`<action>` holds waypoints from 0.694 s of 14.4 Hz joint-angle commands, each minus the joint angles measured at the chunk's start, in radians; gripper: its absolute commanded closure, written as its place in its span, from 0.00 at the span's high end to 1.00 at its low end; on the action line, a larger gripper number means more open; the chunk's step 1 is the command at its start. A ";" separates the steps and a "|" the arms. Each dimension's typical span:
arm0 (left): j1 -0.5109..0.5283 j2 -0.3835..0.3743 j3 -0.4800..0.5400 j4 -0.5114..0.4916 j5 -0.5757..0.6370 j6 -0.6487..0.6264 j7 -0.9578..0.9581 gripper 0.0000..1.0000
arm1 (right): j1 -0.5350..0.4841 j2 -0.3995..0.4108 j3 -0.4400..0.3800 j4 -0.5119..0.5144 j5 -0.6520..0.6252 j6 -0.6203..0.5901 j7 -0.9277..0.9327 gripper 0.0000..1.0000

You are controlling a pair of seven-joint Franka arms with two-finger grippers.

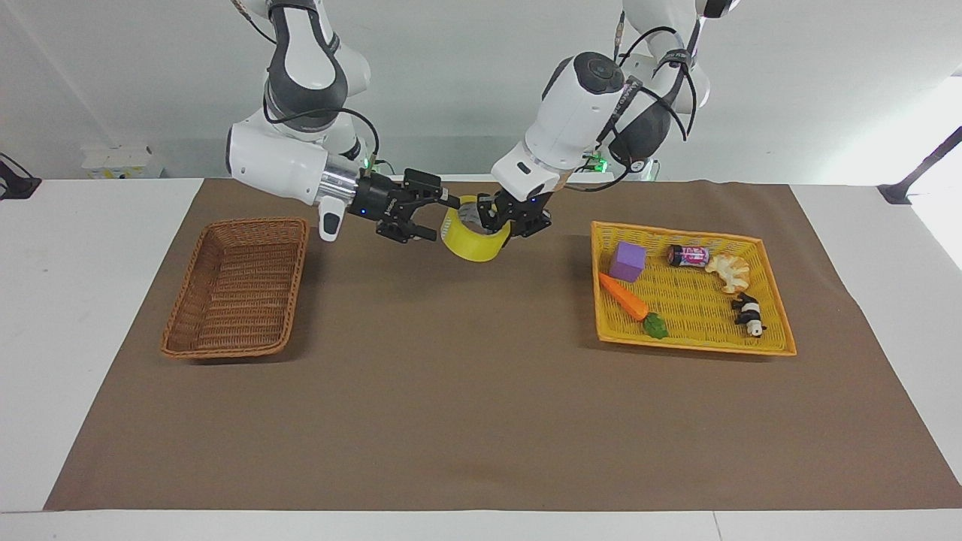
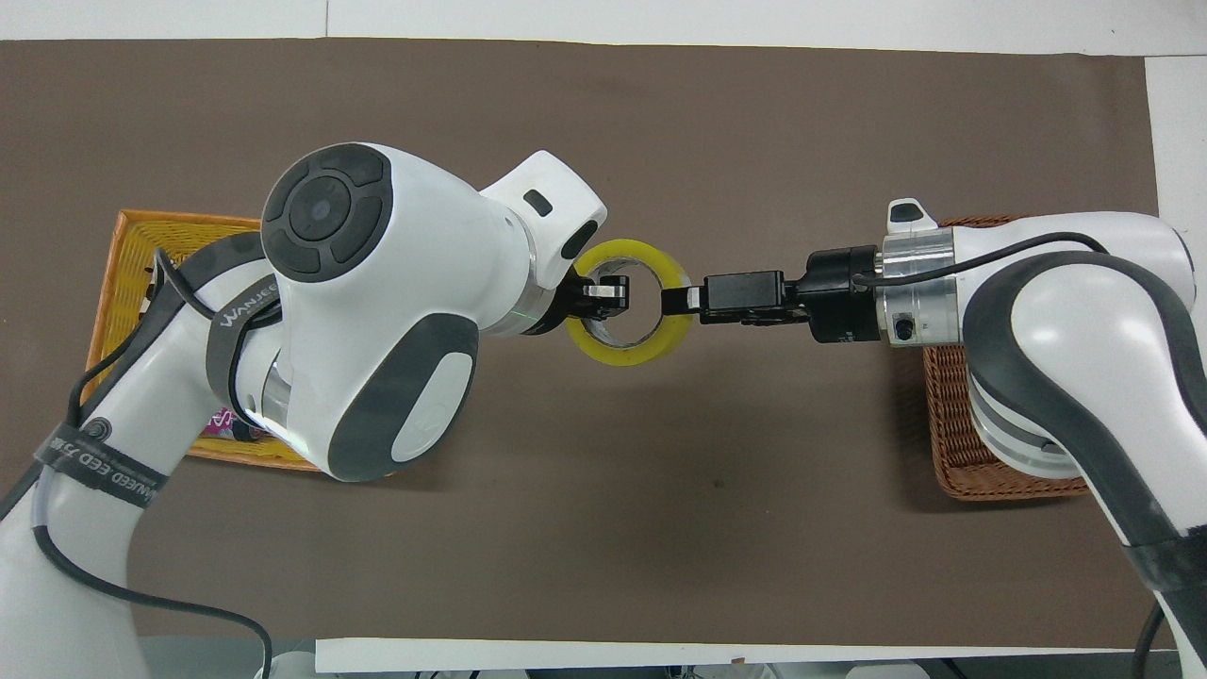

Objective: Move tape to another basket
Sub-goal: 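Close the right gripper on the tape rim beside the left gripper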

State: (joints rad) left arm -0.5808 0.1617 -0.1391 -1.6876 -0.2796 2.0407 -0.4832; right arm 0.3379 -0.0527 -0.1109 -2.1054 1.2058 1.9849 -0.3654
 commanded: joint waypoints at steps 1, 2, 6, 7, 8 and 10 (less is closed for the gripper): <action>0.006 -0.016 0.004 -0.010 -0.021 -0.017 0.025 0.00 | -0.002 -0.009 0.002 -0.012 0.024 0.000 -0.007 1.00; 0.006 -0.018 0.004 -0.010 -0.021 -0.014 0.026 0.00 | -0.002 -0.009 0.002 -0.012 0.024 -0.001 -0.006 1.00; 0.006 -0.021 0.004 -0.012 -0.021 -0.017 0.026 0.00 | 0.027 -0.009 0.004 -0.013 0.024 0.021 0.003 1.00; 0.006 -0.021 0.004 -0.012 -0.021 -0.016 0.026 0.00 | 0.029 -0.007 0.004 -0.013 0.024 0.034 0.006 1.00; 0.006 -0.021 0.004 -0.012 -0.021 -0.013 0.026 0.00 | 0.033 -0.007 0.004 -0.012 0.024 0.035 0.008 1.00; 0.006 -0.021 0.004 -0.012 -0.021 -0.013 0.026 0.00 | 0.033 -0.007 0.002 -0.012 0.024 0.029 0.006 0.98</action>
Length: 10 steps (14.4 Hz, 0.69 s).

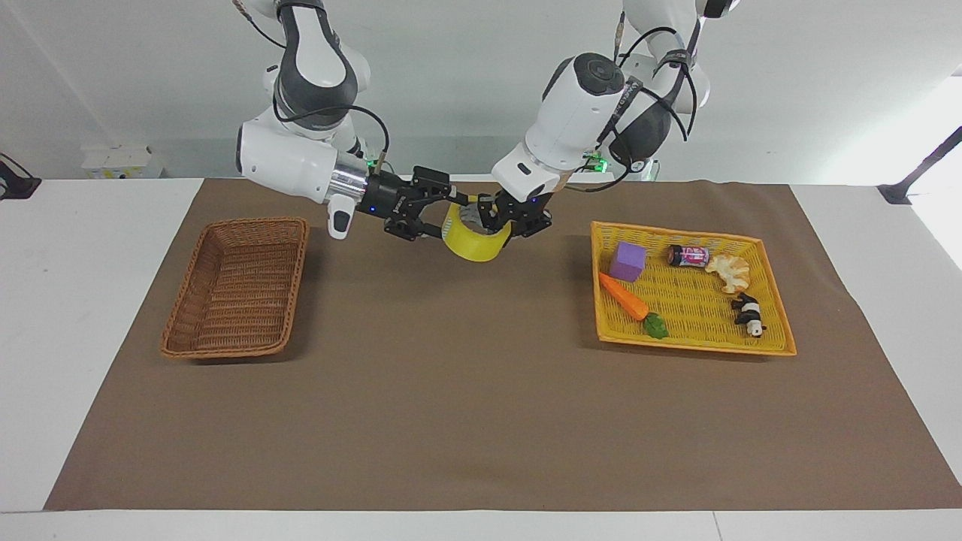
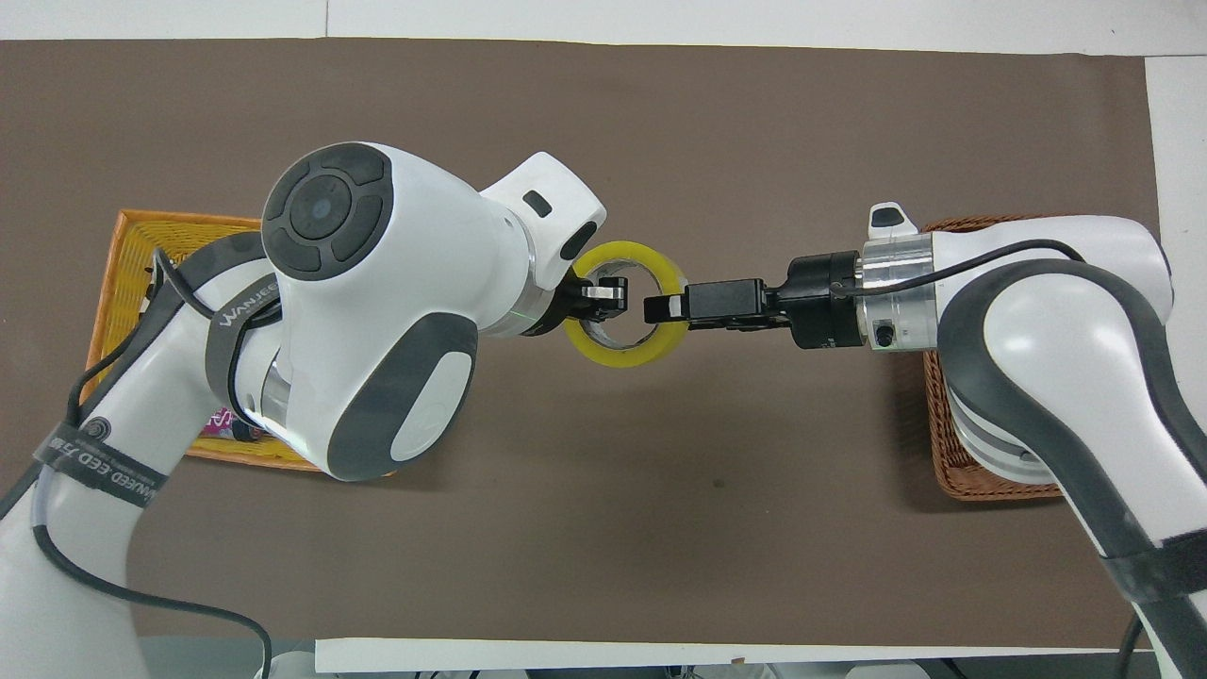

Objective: Move tape to another basket
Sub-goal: 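Close the right gripper on the tape rim beside the left gripper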

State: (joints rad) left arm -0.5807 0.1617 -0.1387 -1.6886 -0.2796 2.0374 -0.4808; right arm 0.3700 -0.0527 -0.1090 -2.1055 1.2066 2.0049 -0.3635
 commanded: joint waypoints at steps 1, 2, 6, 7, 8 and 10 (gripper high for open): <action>0.005 -0.021 0.004 -0.011 -0.021 -0.011 0.024 0.00 | 0.001 -0.007 0.000 -0.011 0.024 0.009 0.005 0.95; 0.005 -0.021 0.004 -0.010 -0.021 -0.011 0.024 0.00 | 0.001 -0.007 0.000 -0.011 0.022 0.014 0.005 0.92; 0.005 -0.021 0.004 -0.011 -0.021 -0.014 0.024 0.00 | 0.000 -0.007 0.000 -0.011 0.024 0.008 0.005 0.53; 0.005 -0.021 0.004 -0.011 -0.021 -0.014 0.024 0.00 | 0.000 -0.007 0.000 -0.011 0.024 0.006 0.005 0.38; 0.005 -0.021 0.004 -0.011 -0.021 -0.014 0.024 0.00 | -0.002 -0.007 0.000 -0.011 0.024 0.005 0.005 0.23; 0.005 -0.021 0.005 -0.011 -0.021 -0.016 0.024 0.00 | -0.008 -0.007 0.000 -0.011 0.022 -0.009 0.005 0.04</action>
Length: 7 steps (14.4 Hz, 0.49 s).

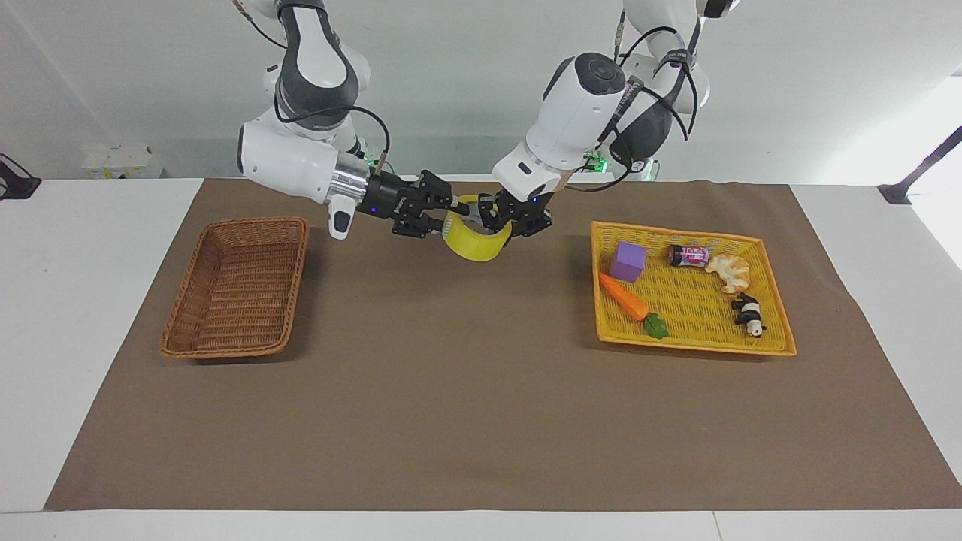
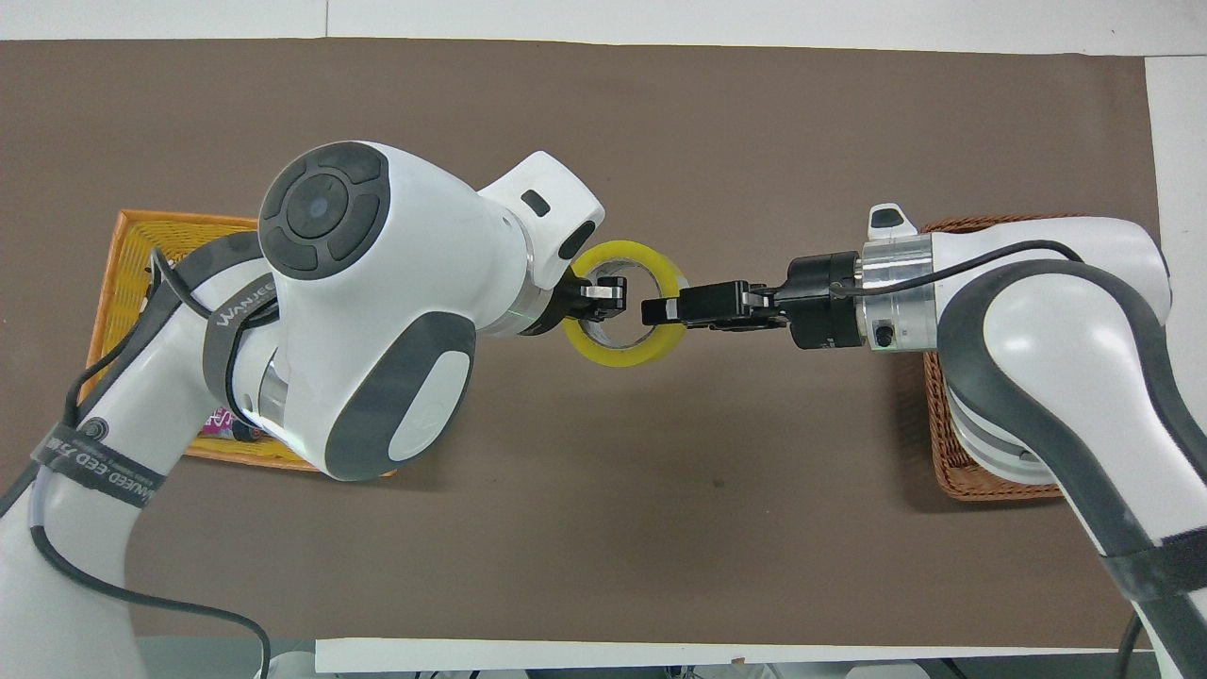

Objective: Move tape to another basket
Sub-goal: 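Close the right gripper on the tape rim beside the left gripper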

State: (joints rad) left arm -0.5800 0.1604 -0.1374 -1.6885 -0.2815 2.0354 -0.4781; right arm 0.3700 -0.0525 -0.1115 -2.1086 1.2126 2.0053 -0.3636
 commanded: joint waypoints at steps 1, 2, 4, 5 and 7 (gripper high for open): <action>0.005 -0.019 0.004 -0.011 -0.019 -0.014 0.021 0.00 | -0.011 -0.007 0.003 -0.007 0.018 -0.020 0.003 0.00; 0.005 -0.019 0.004 -0.011 -0.019 -0.014 0.021 0.00 | -0.019 -0.007 0.003 -0.005 0.016 -0.031 -0.001 0.00; 0.005 -0.019 0.002 -0.013 -0.019 -0.014 0.013 0.02 | -0.029 -0.007 0.003 -0.005 0.016 -0.043 -0.005 0.00; 0.005 -0.021 0.002 -0.013 -0.019 -0.020 0.007 0.05 | -0.031 -0.007 0.003 -0.005 0.016 -0.046 -0.005 0.00; -0.003 -0.019 0.004 -0.008 -0.018 -0.021 0.001 0.81 | -0.031 -0.007 0.003 -0.005 0.016 -0.049 -0.005 0.00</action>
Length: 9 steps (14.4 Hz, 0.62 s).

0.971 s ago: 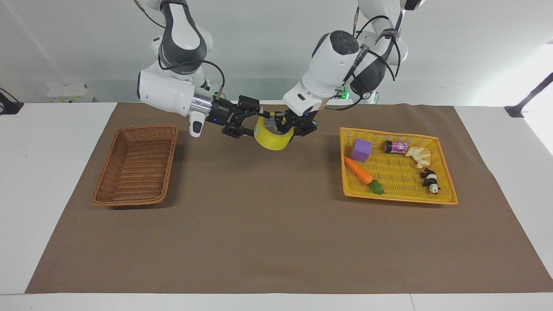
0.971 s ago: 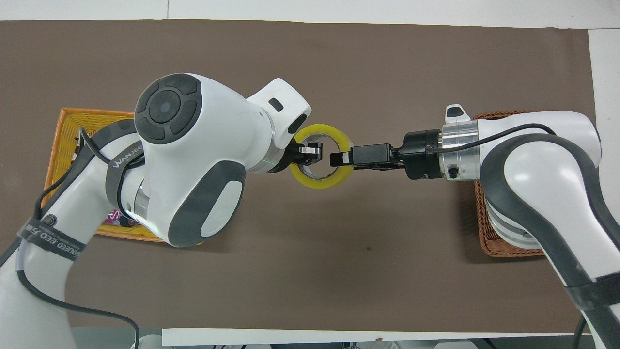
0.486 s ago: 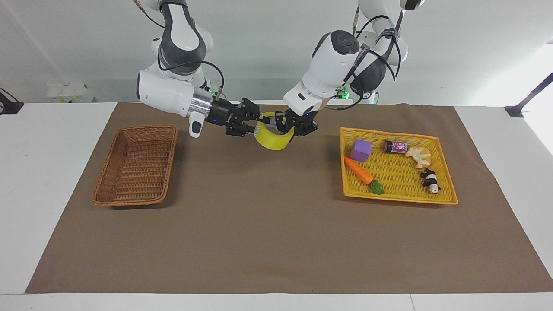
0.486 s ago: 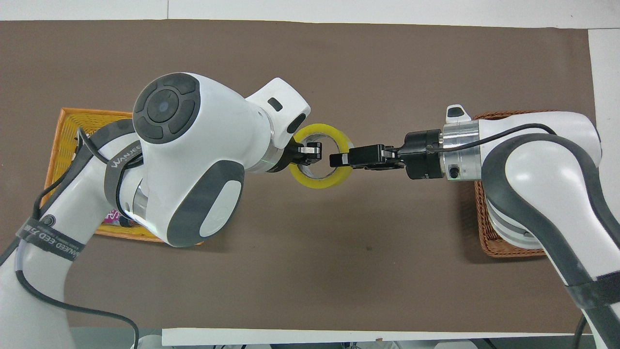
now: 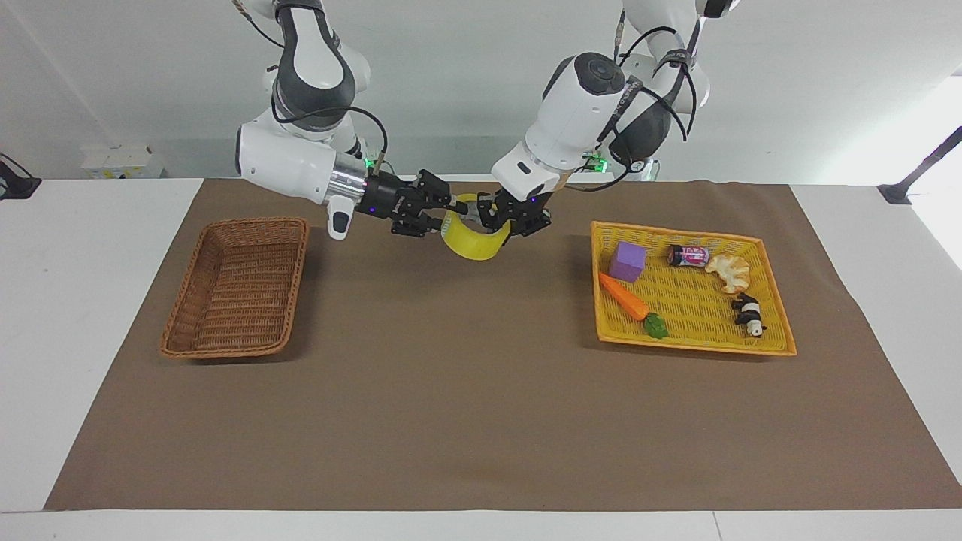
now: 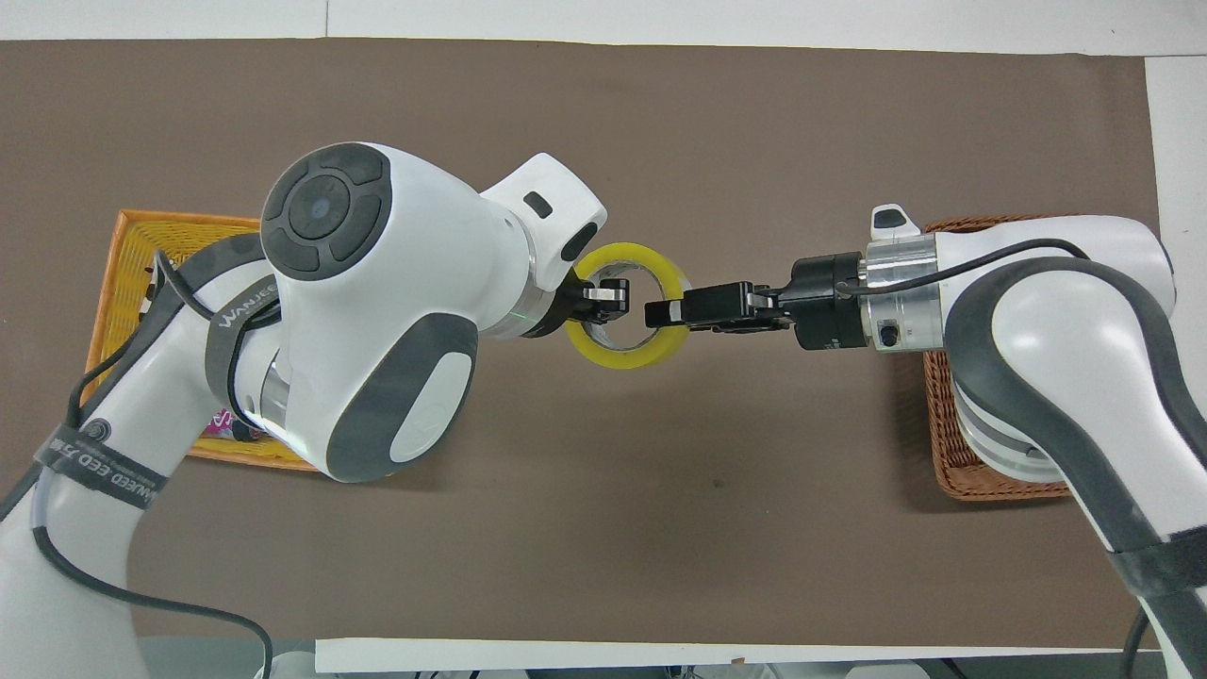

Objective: Move tape to another basket
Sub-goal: 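Close the right gripper on the tape rim beside the left gripper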

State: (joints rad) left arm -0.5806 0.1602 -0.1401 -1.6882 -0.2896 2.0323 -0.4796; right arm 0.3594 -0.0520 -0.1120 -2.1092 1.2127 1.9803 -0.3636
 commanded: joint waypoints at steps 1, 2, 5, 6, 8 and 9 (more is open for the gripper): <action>-0.005 -0.018 0.011 0.004 -0.010 -0.026 -0.007 0.98 | -0.020 -0.008 0.003 -0.005 0.016 -0.024 -0.005 0.00; 0.005 -0.019 0.010 0.010 -0.005 -0.030 -0.020 0.99 | -0.020 -0.008 0.003 -0.003 0.016 -0.026 -0.005 0.00; 0.008 -0.047 0.034 0.022 0.019 -0.089 -0.013 0.99 | -0.034 -0.008 -0.003 -0.002 0.016 -0.049 -0.005 0.00; 0.011 -0.069 0.060 0.022 0.032 -0.119 -0.008 0.99 | -0.055 -0.011 -0.002 0.000 0.013 -0.063 -0.011 0.00; 0.040 -0.096 0.100 0.022 0.033 -0.184 0.025 0.99 | -0.117 -0.015 -0.005 0.002 0.001 -0.121 -0.027 0.00; 0.066 -0.103 0.108 0.019 0.035 -0.213 0.051 0.99 | -0.155 -0.015 -0.005 0.002 -0.001 -0.153 -0.049 0.00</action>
State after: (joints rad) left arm -0.5751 0.1033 -0.0818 -1.6519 -0.2935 1.9110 -0.4805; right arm 0.3073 -0.0507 -0.1046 -2.0942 1.2338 1.9055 -0.3661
